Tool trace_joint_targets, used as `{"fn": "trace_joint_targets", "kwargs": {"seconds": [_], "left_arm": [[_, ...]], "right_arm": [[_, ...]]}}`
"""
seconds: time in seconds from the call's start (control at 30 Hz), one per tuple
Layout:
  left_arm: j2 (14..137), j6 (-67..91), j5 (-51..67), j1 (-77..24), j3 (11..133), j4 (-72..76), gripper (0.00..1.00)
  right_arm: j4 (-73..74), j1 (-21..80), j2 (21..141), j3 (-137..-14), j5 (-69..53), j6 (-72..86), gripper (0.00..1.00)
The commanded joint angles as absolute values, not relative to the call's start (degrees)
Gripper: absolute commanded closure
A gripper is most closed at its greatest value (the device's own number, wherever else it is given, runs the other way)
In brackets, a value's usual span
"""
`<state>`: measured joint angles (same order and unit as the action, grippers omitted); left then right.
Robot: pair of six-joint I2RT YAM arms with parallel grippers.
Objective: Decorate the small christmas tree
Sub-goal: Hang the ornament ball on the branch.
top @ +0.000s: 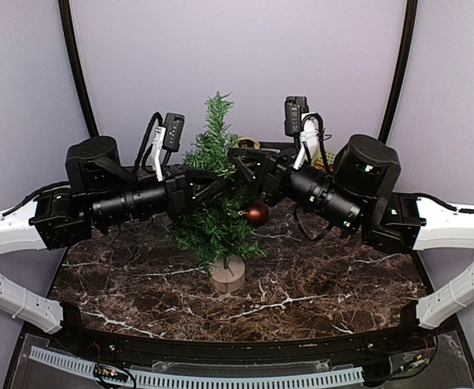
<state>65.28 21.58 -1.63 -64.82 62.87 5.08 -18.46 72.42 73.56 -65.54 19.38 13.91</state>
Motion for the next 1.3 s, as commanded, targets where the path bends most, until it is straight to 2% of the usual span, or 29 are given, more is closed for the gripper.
{"fn": "trace_joint_targets", "kwargs": {"seconds": [0.0, 0.43, 1.27], "left_arm": [[63.7, 20.8, -1.7, -64.5, 64.9, 7.3, 1.00], [63.3, 21.0, -0.2, -64.5, 65.0, 8.4, 1.00], [65.6, 24.9, -2.6, -63.1, 65.9, 2.0, 1.00]], "right_arm": [[-20.8, 73.1, 73.3, -66.7, 19.6, 13.4, 0.51], [-22.5, 73.1, 71.9, -65.4, 17.8, 13.1, 0.51], [-18.0, 73.2, 73.9, -65.9, 24.3, 14.2, 0.51]]}}
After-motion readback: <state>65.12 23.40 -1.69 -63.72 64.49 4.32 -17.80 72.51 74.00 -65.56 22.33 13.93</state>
